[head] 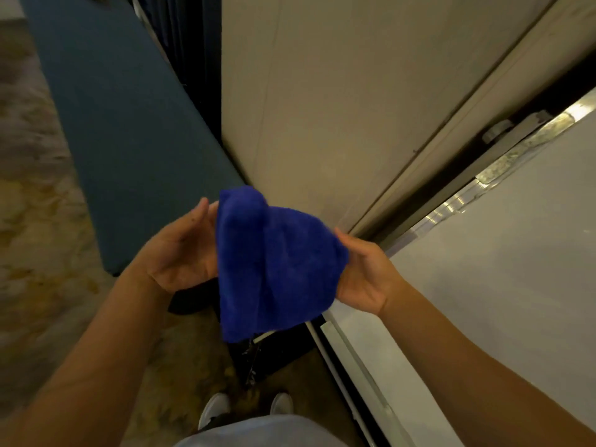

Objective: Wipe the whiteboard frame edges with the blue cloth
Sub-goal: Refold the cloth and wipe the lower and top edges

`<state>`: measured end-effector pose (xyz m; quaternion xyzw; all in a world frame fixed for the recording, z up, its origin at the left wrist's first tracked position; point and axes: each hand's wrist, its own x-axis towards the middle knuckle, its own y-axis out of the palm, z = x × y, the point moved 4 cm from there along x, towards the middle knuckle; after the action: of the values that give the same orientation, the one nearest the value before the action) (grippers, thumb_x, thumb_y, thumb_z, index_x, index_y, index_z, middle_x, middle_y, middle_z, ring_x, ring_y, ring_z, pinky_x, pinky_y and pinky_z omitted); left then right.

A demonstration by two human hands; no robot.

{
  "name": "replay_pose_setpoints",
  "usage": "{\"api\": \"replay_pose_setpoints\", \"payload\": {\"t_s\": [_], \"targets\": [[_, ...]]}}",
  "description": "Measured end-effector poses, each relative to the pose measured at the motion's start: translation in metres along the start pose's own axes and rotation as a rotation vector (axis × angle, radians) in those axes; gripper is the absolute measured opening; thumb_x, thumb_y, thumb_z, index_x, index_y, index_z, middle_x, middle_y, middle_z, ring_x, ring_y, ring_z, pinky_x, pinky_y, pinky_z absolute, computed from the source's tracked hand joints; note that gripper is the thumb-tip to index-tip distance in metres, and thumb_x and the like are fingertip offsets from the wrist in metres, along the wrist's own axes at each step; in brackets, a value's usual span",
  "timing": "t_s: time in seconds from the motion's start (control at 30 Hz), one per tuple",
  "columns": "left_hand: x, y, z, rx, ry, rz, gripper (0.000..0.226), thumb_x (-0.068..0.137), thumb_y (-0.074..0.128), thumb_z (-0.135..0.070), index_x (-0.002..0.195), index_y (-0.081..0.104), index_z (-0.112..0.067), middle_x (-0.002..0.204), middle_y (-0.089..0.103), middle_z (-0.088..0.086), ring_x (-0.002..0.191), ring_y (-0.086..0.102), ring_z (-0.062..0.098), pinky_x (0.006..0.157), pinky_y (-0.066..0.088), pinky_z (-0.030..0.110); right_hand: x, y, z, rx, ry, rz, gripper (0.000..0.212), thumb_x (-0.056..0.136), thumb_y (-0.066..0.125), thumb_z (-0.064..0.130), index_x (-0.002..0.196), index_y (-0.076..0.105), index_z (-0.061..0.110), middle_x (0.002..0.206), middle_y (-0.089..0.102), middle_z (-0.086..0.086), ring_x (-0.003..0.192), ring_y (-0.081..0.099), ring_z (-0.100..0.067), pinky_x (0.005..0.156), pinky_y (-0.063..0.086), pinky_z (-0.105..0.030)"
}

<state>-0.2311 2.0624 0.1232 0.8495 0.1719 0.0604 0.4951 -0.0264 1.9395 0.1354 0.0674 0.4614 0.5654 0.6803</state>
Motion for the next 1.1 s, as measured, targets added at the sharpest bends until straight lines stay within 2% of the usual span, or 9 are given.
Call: {"api": "replay_pose_setpoints", "payload": {"t_s": [0.13,0.27,0.5,0.63,0.7,0.83,0.9,1.0,1.1], "targets": [[-0.004,-0.01,0.01,0.183,-0.076,-0.158,0.085,0.062,0.088,-0.019,0.136,0.052,-0.039,0.12,0.061,0.021,0.092,0.07,0.031,0.058,0.062,0.037,0.004,-0.001,-0.003,0.118,-0.055,0.122,0.073,0.073,0.084,0.028,0.139,0.054,0.017,0.129,0.062,-0.017,0.113,0.063,-0.033,0.094,0.053,-0.046],[0.0,-0.012,0.01,0.219,0.138,-0.275,0.069,0.077,0.066,0.006,0.132,0.057,-0.035,0.105,0.073,0.012,0.096,0.071,0.026,0.071,0.061,0.034,-0.005,-0.008,0.015,-0.047,-0.096,0.129,0.071,0.079,0.075,0.007,0.14,0.051,0.034,0.13,0.064,-0.011,0.12,0.06,-0.033,0.089,0.055,-0.047],[-0.012,-0.008,-0.005,1.263,0.503,-0.649,0.042,0.079,0.075,-0.001,0.091,0.074,-0.041,0.088,0.075,-0.021,0.08,0.07,-0.001,0.071,0.053,0.011,-0.031,-0.005,0.07,-1.854,-0.136,-0.209,0.06,0.071,0.085,0.025,0.124,0.061,0.04,0.113,0.053,0.01,0.101,0.054,-0.012,0.082,0.049,-0.027],[-0.011,0.01,-0.011,1.614,0.611,-0.732,0.018,0.081,0.073,-0.027,0.088,0.067,-0.042,0.091,0.059,-0.023,0.086,0.059,-0.009,0.071,0.049,0.008,-0.038,0.014,0.093,-2.28,-0.29,-0.264,0.027,0.084,0.071,0.04,0.107,0.071,0.026,0.105,0.053,0.002,0.101,0.049,-0.018,0.083,0.045,-0.035],[-0.008,0.016,-0.014,1.4,0.563,-0.767,0.004,0.083,0.065,-0.044,0.083,0.068,-0.041,0.093,0.061,-0.013,0.087,0.062,0.0,0.073,0.05,0.018,-0.042,0.018,0.102,-2.077,-0.283,-0.246,0.028,0.087,0.065,0.046,0.1,0.073,0.023,0.101,0.064,0.002,0.099,0.055,-0.015,0.084,0.049,-0.036],[0.02,0.038,0.018,0.559,0.331,-0.781,0.028,0.092,0.059,-0.042,0.076,0.073,-0.024,0.088,0.074,0.007,0.088,0.07,0.028,0.08,0.055,0.046,-0.039,0.014,0.073,-0.565,-0.135,-0.227,0.037,0.087,0.063,0.04,0.113,0.069,0.015,0.105,0.074,-0.005,0.093,0.069,-0.021,0.074,0.057,-0.035],[0.028,0.056,0.035,0.473,0.408,-0.93,0.031,0.095,0.057,-0.037,0.076,0.067,-0.014,0.08,0.067,0.011,0.079,0.064,0.029,0.075,0.051,0.045,-0.033,0.009,0.045,-0.225,-0.003,-0.201,0.041,0.096,0.054,0.036,0.128,0.061,0.012,0.119,0.069,-0.013,0.104,0.067,-0.029,0.08,0.059,-0.047],[0.033,0.089,0.064,0.776,0.651,-0.898,0.018,0.096,0.053,-0.028,0.09,0.064,-0.016,0.077,0.066,-0.008,0.075,0.061,0.006,0.072,0.049,0.03,-0.028,0.012,0.02,-0.128,0.103,-0.002,0.048,0.096,0.052,0.042,0.134,0.057,0.013,0.131,0.061,-0.021,0.115,0.062,-0.042,0.095,0.049,-0.061],[0.047,0.124,0.115,1.561,0.589,-0.469,0.026,0.092,0.052,-0.038,0.116,0.061,-0.033,0.116,0.062,-0.026,0.118,0.048,-0.01,0.105,0.037,0.017,-0.021,0.01,0.016,-0.234,0.064,-0.017,0.035,0.087,0.07,0.03,0.114,0.069,0.008,0.108,0.072,-0.014,0.101,0.07,-0.028,0.09,0.056,-0.042]]}}
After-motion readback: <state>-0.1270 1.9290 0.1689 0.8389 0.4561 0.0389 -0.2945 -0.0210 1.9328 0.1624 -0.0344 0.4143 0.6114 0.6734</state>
